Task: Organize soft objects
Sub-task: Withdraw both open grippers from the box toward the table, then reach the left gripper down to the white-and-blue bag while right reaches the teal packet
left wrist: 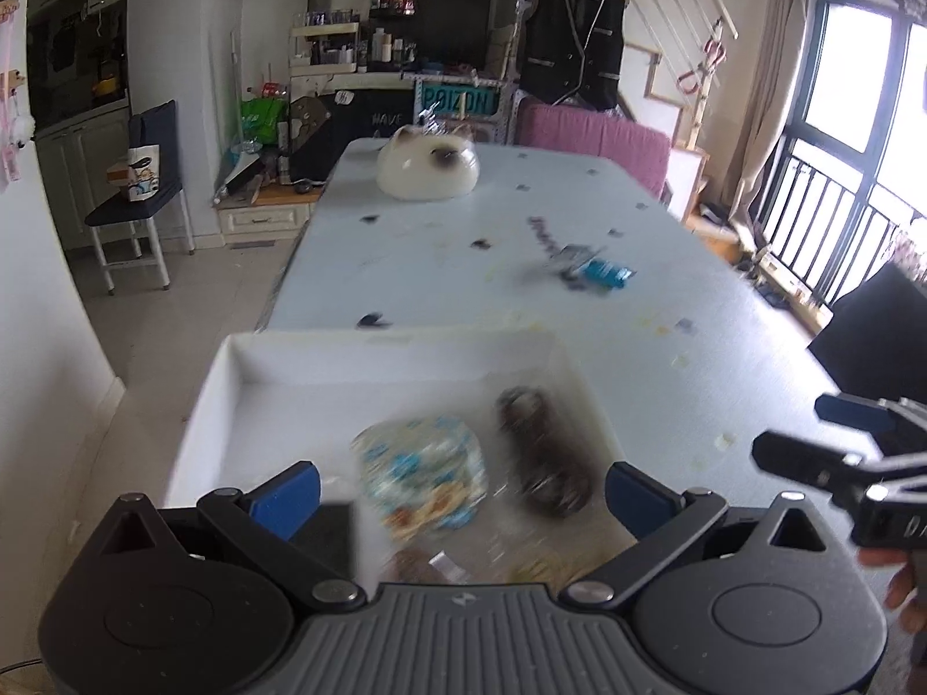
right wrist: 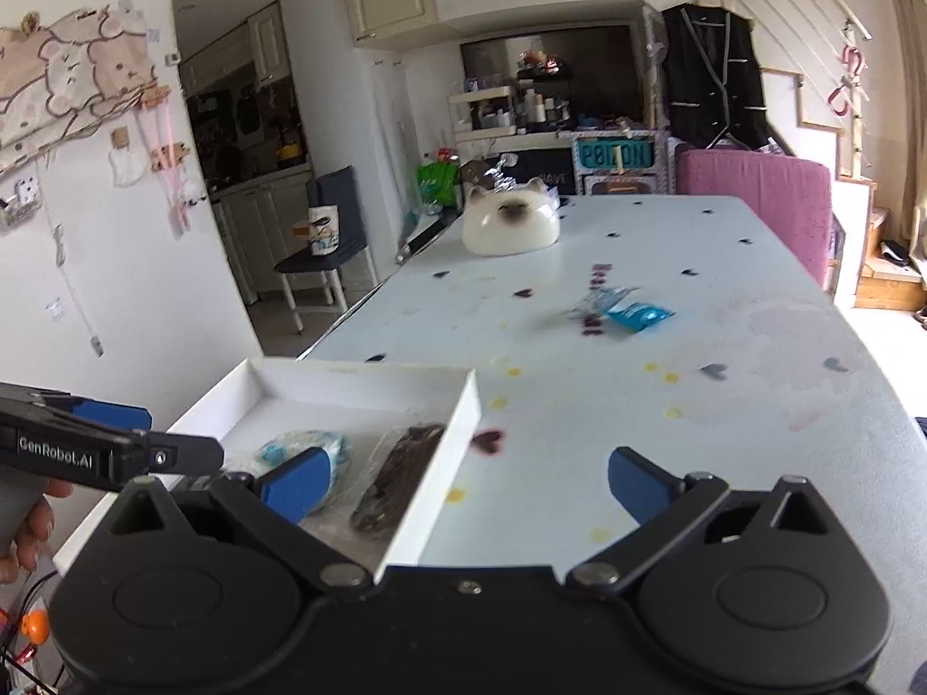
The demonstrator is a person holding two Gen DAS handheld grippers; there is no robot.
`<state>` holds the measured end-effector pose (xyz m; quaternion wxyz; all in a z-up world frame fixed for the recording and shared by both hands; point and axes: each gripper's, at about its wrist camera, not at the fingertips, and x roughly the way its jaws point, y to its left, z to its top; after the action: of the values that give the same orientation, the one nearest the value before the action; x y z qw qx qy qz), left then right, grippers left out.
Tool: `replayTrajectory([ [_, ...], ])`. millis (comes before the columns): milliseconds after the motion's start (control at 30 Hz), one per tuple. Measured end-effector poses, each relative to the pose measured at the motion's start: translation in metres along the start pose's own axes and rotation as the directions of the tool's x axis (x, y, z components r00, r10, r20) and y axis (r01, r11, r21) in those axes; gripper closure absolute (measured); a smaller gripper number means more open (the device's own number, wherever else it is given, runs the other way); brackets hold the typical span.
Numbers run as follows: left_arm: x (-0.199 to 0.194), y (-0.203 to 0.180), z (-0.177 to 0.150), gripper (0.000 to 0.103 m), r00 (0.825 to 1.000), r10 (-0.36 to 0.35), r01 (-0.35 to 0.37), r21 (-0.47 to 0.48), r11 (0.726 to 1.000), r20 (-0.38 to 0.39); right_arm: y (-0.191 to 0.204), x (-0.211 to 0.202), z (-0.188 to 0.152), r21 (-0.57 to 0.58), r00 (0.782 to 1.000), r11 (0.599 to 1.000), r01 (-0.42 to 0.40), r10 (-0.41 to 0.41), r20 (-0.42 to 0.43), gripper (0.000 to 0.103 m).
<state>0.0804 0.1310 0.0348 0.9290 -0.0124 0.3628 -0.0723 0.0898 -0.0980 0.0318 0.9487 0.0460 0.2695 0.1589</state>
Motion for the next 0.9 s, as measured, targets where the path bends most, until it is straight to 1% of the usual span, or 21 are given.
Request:
replayTrajectory([
  [200, 0.014, -0.036, 0.028, 0.000, 0.998, -0.058, 0.059, -0.010, 0.998, 0.036, -0.029, -0.007, 0.012, -0.007, 0.998, 0.998, 0.054, -0.054, 0.028, 0.000],
  [433, 0.038, -0.086, 0.054, 0.000, 0.992, -0.114, 0.115, -0.018, 0.993, 0.050, -0.069, -0.012, 0.024, -0.023, 0.992, 0.993, 0.113, -0.111, 0.055, 0.000],
  [567, 0.051, -0.111, 0.069, 0.000, 0.988, -0.143, 0.146, -0.044, 0.988, 0.064, -0.095, -0.015, 0.027, -0.016, 0.988, 0.990, 0.138, -0.137, 0.064, 0.000],
  [633, 0.058, -0.123, 0.077, 0.000, 0.985, -0.155, 0.161, -0.073, 0.984, 0.073, -0.108, -0.015, 0.027, -0.002, 0.986, 0.988, 0.152, -0.151, 0.066, 0.000],
  [733, 0.070, -0.141, 0.088, 0.000, 0.978, -0.193, 0.203, -0.130, 0.971, 0.085, -0.129, -0.014, 0.024, 0.022, 0.984, 0.986, 0.167, -0.168, 0.061, 0.000],
  [800, 0.079, -0.152, 0.096, 0.000, 0.971, -0.220, 0.233, -0.175, 0.957, 0.091, -0.141, -0.013, 0.022, 0.033, 0.982, 0.983, 0.178, -0.180, 0.054, 0.000],
  [867, 0.088, -0.161, 0.103, 0.000, 0.964, -0.249, 0.264, -0.242, 0.934, 0.090, -0.152, -0.012, 0.019, 0.044, 0.980, 0.980, 0.192, -0.194, 0.047, 0.000],
  [900, 0.093, -0.164, 0.107, 0.000, 0.959, -0.270, 0.285, -0.287, 0.915, 0.091, -0.158, -0.012, 0.018, 0.050, 0.979, 0.979, 0.198, -0.200, 0.044, 0.000],
])
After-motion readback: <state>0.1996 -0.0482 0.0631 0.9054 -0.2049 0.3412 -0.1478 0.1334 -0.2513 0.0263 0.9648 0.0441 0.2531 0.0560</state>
